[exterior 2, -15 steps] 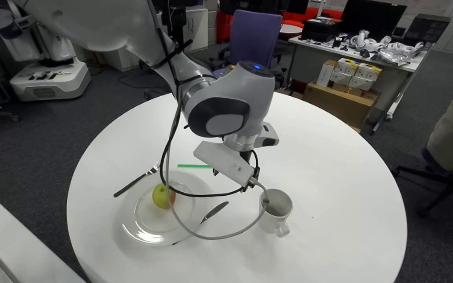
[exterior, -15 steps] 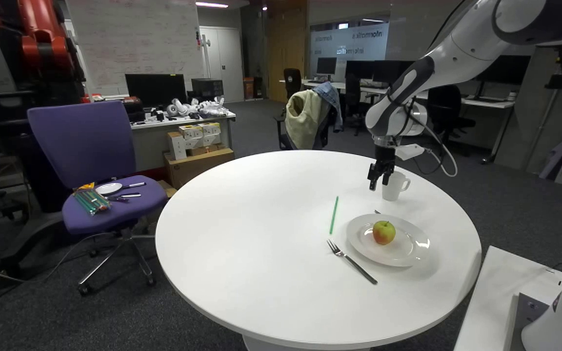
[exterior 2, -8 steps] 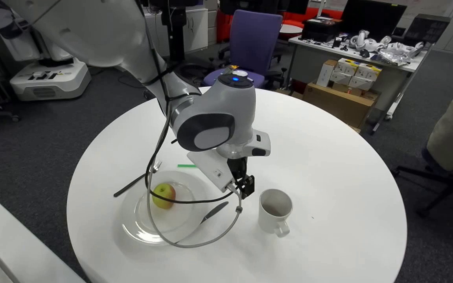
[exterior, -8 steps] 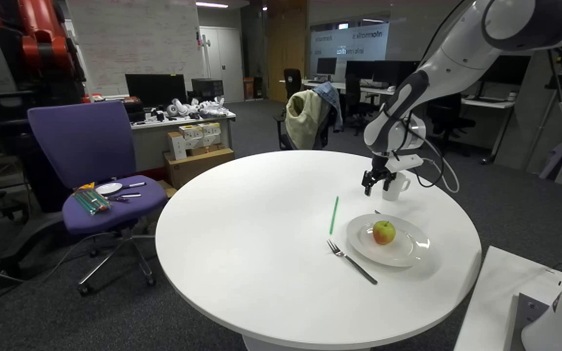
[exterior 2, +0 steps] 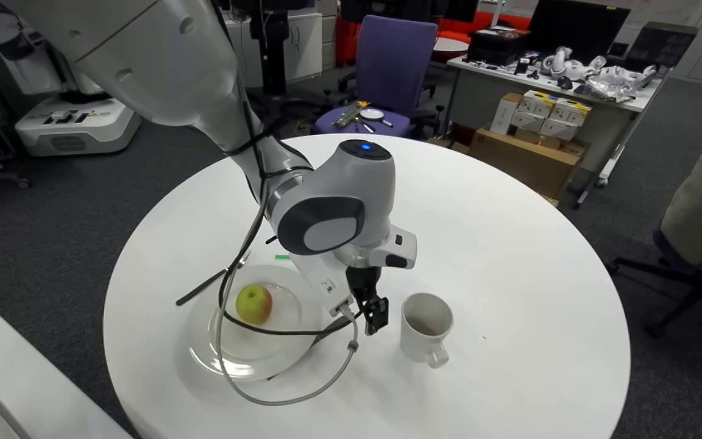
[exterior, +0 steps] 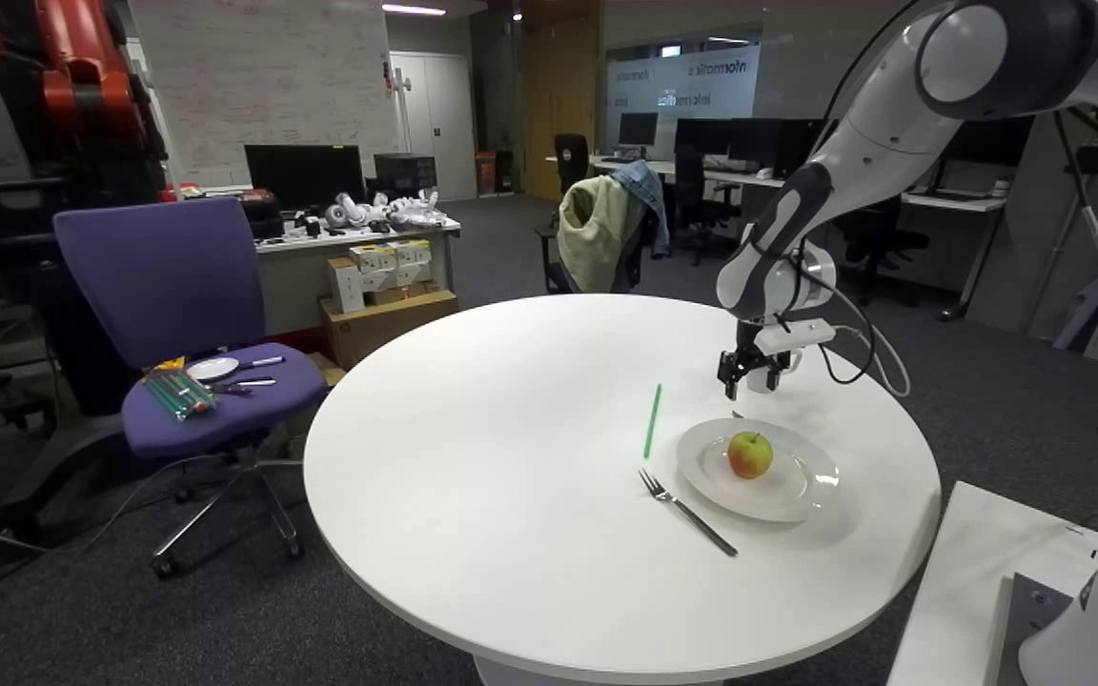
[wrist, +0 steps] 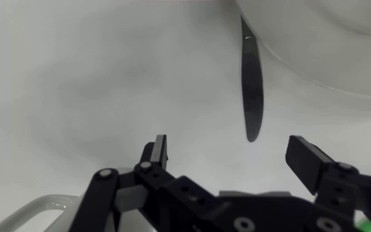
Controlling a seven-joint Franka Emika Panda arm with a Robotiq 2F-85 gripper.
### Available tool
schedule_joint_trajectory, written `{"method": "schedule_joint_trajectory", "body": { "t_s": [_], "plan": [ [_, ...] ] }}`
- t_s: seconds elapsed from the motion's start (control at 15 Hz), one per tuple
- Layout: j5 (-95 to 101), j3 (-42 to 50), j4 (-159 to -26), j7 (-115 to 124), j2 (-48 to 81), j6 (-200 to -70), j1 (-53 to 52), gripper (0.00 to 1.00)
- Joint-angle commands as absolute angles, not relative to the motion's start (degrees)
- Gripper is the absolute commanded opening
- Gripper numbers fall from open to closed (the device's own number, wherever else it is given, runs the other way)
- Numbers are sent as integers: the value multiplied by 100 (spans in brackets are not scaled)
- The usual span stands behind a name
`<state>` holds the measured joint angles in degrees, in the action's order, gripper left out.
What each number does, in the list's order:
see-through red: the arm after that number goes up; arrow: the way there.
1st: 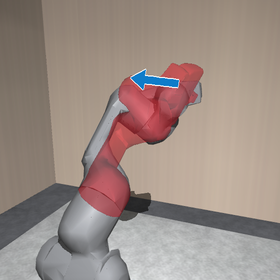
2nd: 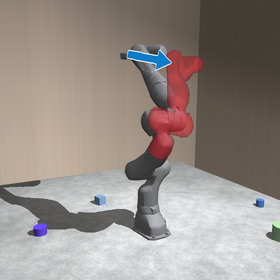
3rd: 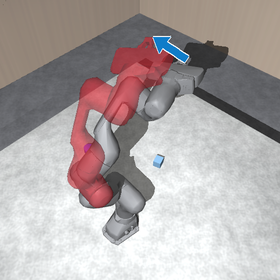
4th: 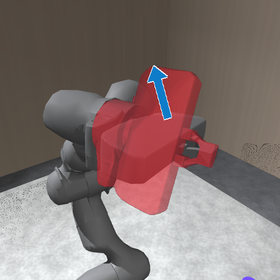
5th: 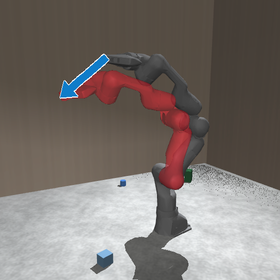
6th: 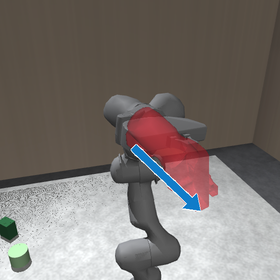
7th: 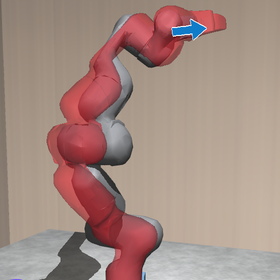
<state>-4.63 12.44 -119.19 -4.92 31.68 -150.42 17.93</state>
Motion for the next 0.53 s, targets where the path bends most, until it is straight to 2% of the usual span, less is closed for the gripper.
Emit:
{"method": "schedule_joint_trajectory", "body": {
  "t_s": [0.0,0.47],
  "plan": [
    [-414,1203,-11914,-455,3159,-15027,1832,100],
    [-374,1257,-11876,-371,3231,-15077,1785,100]
  ]
}}
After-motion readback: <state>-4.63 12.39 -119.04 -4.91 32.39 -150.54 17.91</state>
